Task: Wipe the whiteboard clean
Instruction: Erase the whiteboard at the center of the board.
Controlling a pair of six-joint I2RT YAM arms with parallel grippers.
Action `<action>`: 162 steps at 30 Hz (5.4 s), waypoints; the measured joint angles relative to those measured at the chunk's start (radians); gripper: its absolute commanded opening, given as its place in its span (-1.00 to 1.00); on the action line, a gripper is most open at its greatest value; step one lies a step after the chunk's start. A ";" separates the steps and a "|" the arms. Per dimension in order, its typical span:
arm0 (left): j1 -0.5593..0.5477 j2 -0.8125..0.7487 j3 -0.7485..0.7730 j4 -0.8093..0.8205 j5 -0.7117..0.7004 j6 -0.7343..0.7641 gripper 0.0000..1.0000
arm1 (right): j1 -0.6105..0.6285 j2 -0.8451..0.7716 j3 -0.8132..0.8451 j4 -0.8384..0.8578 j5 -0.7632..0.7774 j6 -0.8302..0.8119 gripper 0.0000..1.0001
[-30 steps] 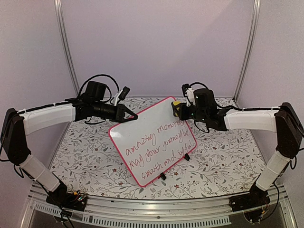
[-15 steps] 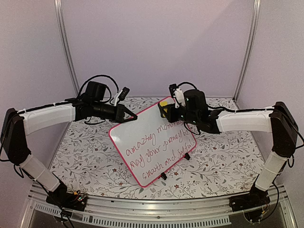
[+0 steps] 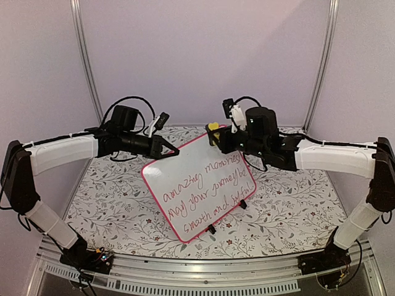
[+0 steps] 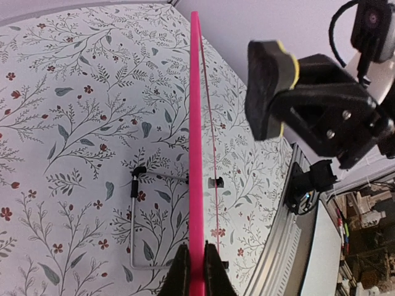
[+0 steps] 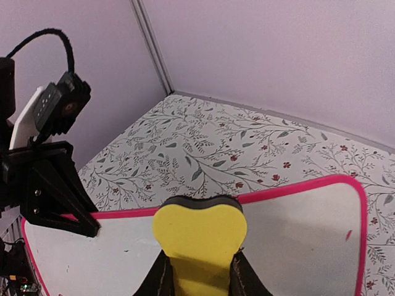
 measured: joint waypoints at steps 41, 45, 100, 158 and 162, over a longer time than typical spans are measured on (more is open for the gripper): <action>0.000 0.000 0.000 -0.006 -0.009 -0.008 -1.00 | -0.085 0.078 0.004 0.023 -0.031 0.016 -0.52; 0.000 0.000 0.000 -0.003 -0.003 -0.006 -1.00 | -0.059 0.079 0.019 0.020 -0.123 0.016 -0.52; 0.003 0.007 0.000 0.002 -0.001 -0.010 -1.00 | -0.089 0.048 0.031 -0.274 0.249 0.086 -0.54; 0.002 0.007 0.000 0.006 0.009 -0.002 -1.00 | 0.162 -0.057 -0.069 -0.174 0.210 -0.086 -0.53; 0.002 0.007 0.000 0.006 0.009 -0.002 -1.00 | 0.184 -0.057 -0.069 -0.155 0.202 -0.100 -0.53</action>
